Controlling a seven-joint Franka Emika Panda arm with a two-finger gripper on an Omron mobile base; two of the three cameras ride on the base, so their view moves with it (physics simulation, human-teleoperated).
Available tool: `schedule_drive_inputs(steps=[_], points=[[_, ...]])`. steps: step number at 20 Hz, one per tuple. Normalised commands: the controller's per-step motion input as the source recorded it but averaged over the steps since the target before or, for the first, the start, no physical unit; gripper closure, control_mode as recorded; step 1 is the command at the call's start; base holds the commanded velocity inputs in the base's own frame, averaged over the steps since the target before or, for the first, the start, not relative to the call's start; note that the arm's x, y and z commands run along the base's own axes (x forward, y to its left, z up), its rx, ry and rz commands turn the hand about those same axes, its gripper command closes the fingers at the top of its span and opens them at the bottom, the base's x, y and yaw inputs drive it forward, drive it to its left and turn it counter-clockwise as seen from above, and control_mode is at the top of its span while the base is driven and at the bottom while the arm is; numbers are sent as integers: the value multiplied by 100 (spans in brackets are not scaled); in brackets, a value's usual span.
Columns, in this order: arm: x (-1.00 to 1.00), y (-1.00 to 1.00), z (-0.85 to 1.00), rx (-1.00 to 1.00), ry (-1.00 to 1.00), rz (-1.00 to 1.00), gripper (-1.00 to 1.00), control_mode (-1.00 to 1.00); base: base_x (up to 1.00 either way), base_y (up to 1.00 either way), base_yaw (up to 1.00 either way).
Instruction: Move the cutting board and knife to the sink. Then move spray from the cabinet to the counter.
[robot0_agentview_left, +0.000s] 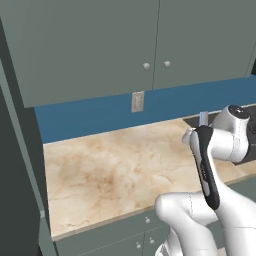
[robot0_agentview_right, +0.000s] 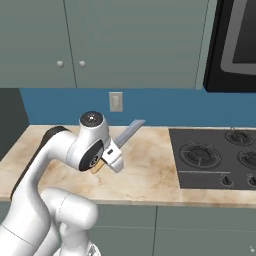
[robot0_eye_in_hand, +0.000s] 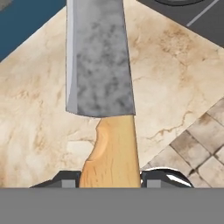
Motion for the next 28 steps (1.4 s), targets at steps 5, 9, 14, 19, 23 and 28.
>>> schedule_drive_inputs(steps=[5, 9, 14, 19, 23, 28], points=[[0, 0, 0, 0, 0, 0, 100, 100, -69, -52, -41], [0, 0, 0, 0, 0, 0, 100, 100, -88, -46, -58], [0, 0, 0, 0, 0, 0, 100, 100, -41, -17, -77], [0, 0, 0, 0, 0, 0, 100, 100, -20, -19, -67], [0, 0, 0, 0, 0, 0, 100, 100, -13, -49, -69], [0, 0, 0, 0, 0, 0, 100, 100, -11, -46, -75]])
